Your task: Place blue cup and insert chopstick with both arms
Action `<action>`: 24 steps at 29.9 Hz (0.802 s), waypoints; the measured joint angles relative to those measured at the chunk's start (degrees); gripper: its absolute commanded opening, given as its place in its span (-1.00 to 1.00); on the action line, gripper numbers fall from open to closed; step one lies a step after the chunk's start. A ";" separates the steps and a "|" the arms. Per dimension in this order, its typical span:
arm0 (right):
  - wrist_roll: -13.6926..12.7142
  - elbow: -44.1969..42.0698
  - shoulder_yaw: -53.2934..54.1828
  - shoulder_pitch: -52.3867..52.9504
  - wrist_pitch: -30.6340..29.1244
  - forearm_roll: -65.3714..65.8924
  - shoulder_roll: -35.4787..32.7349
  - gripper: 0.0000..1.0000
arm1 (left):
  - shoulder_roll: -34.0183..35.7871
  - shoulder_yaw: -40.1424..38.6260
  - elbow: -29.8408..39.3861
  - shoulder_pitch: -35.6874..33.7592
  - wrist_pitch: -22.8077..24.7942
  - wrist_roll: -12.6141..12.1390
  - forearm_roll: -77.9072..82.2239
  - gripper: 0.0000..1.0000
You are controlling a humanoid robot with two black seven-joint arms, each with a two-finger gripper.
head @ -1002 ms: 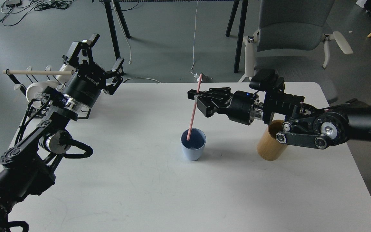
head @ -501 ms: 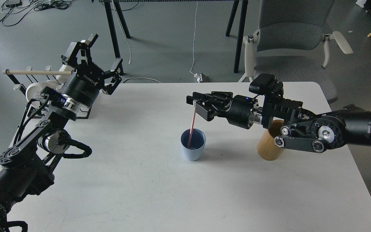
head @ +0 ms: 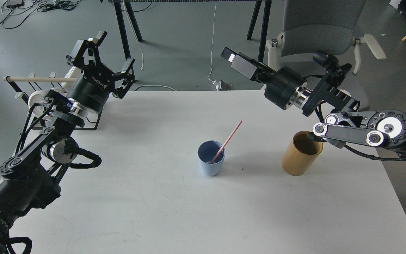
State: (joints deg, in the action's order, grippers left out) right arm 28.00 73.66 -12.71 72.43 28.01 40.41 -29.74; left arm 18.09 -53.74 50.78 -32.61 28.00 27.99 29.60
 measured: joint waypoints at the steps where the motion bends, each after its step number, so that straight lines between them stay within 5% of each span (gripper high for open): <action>1: 0.00 0.98 1.78 -1.01 0.00 -0.09 -1.21 0.97 | -0.15 0.00 0.00 -0.51 0.00 0.00 0.00 0.96; 13: 0.00 13.20 41.28 -27.35 0.01 -8.71 -6.48 0.98 | -1.51 0.06 0.04 -6.95 0.00 0.00 -5.07 0.96; 24: 0.00 19.18 48.25 -29.66 -0.01 -31.48 -5.77 0.98 | -0.35 0.18 0.12 -4.04 0.00 0.00 -5.39 0.97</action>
State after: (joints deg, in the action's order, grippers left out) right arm 28.00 92.84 35.53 42.78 28.00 8.93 -35.51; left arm 17.74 -53.57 50.90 -36.66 28.00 27.99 24.21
